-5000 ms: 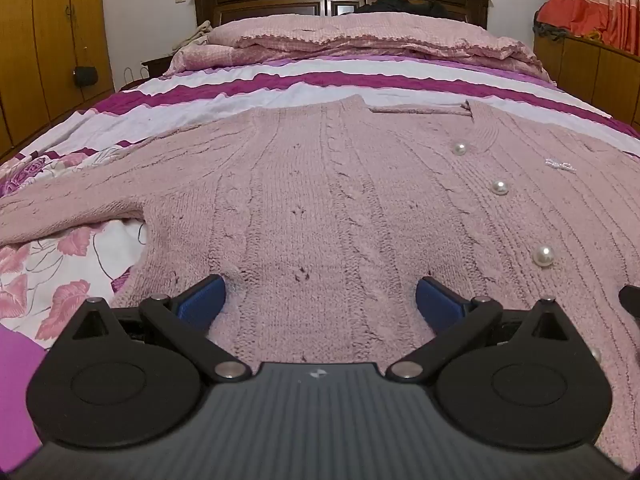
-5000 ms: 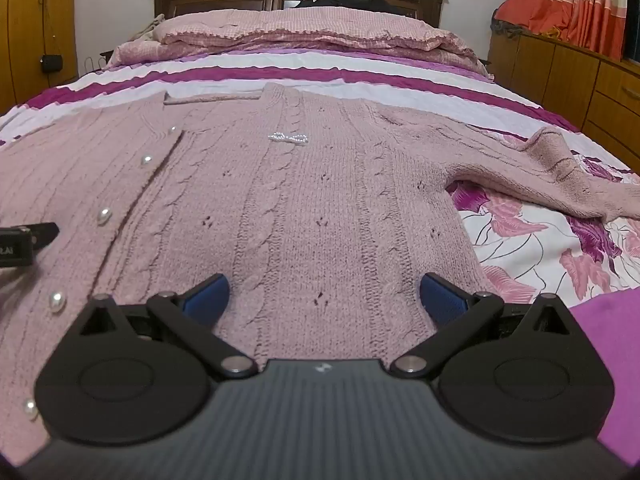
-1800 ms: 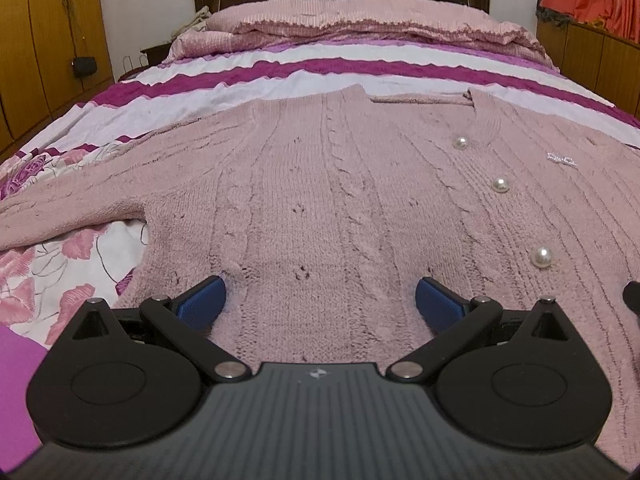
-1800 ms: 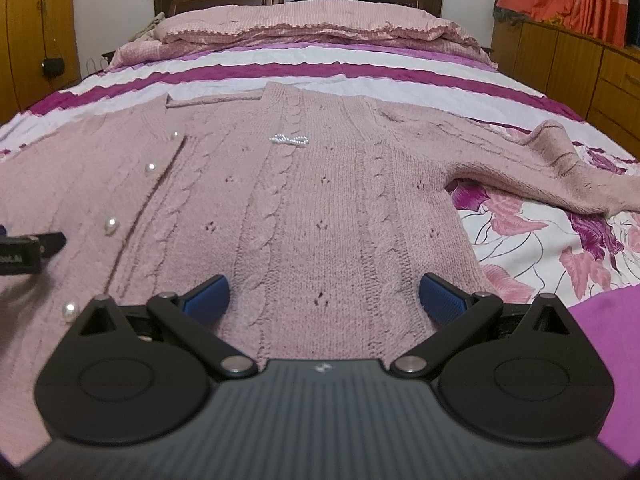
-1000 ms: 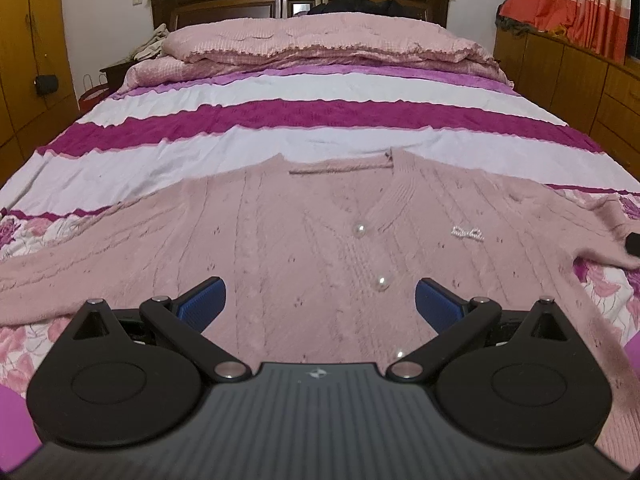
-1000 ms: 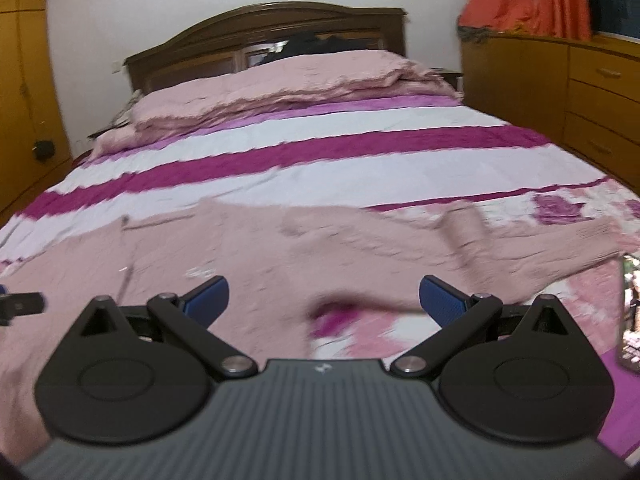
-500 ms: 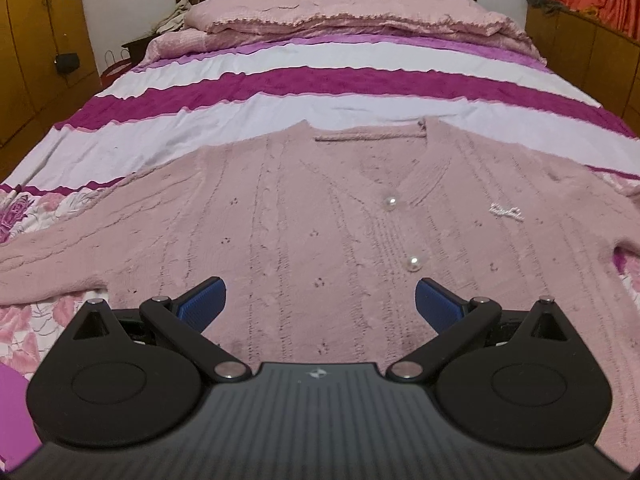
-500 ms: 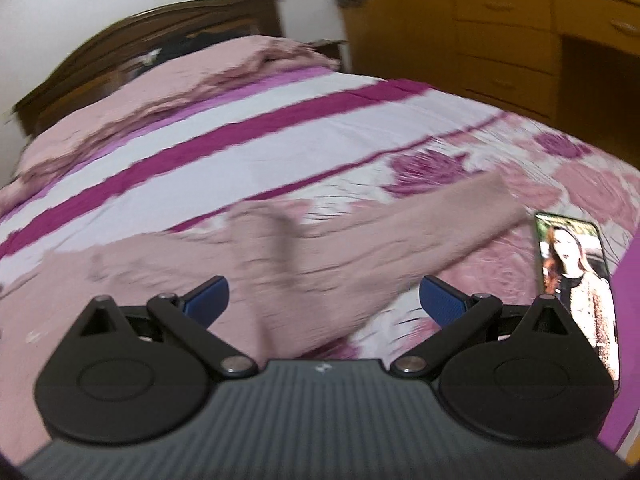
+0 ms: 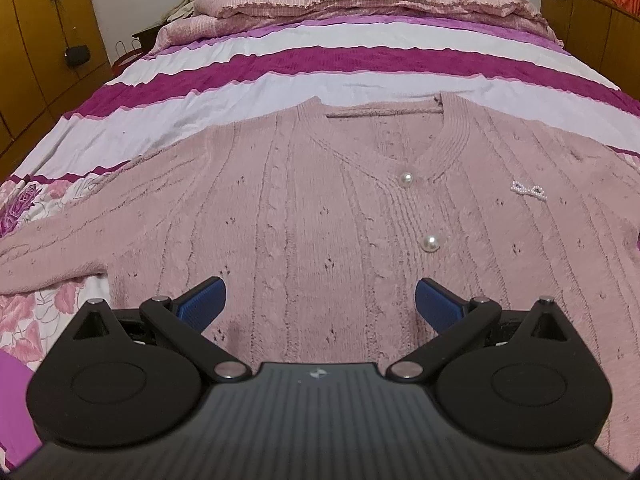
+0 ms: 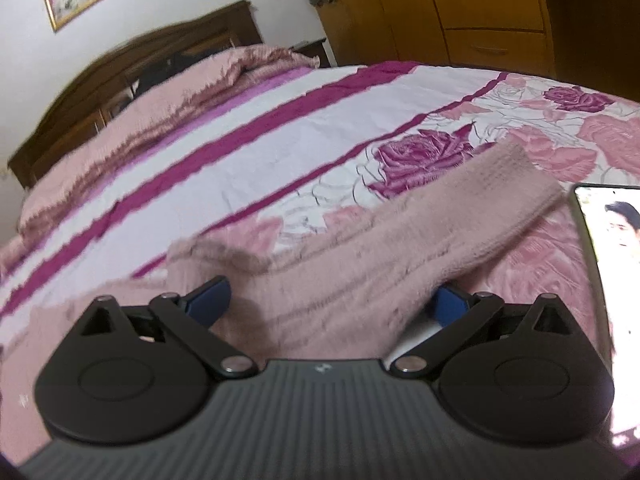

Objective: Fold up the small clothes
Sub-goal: 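Grasp the sleeve cuff with the right tool and lift it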

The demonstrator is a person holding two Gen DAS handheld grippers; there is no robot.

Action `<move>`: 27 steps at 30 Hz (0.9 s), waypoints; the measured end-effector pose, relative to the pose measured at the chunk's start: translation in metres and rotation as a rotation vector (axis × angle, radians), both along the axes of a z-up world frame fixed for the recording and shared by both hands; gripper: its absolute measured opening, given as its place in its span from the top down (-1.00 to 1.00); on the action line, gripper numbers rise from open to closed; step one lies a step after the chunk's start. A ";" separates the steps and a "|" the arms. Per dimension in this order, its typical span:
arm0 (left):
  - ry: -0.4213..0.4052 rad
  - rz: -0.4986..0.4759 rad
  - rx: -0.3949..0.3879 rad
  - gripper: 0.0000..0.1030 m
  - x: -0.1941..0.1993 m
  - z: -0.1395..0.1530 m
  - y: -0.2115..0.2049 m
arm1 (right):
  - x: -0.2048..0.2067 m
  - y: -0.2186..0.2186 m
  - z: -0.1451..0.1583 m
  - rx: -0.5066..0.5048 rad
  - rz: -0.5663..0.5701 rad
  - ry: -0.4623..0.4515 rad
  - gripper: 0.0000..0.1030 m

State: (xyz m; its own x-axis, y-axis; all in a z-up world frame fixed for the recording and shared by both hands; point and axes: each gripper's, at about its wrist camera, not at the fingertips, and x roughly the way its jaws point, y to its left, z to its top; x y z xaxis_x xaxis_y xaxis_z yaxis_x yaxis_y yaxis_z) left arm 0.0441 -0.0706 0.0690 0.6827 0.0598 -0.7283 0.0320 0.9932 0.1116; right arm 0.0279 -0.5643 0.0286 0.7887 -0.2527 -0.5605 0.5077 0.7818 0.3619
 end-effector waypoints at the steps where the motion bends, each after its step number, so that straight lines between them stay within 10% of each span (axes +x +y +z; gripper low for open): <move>1: -0.002 -0.001 0.002 -1.00 0.000 0.000 0.000 | 0.001 -0.003 0.000 0.011 -0.009 -0.013 -0.92; 3: -0.004 0.002 0.005 -1.00 -0.001 0.000 0.001 | 0.004 -0.010 0.000 0.038 -0.026 -0.043 -0.81; 10: 0.000 0.019 -0.010 -1.00 -0.002 0.000 0.007 | 0.011 -0.029 0.001 0.063 -0.083 -0.016 0.62; 27: -0.027 0.017 -0.024 -1.00 -0.019 0.016 0.022 | -0.037 -0.022 0.092 -0.043 -0.050 -0.175 0.69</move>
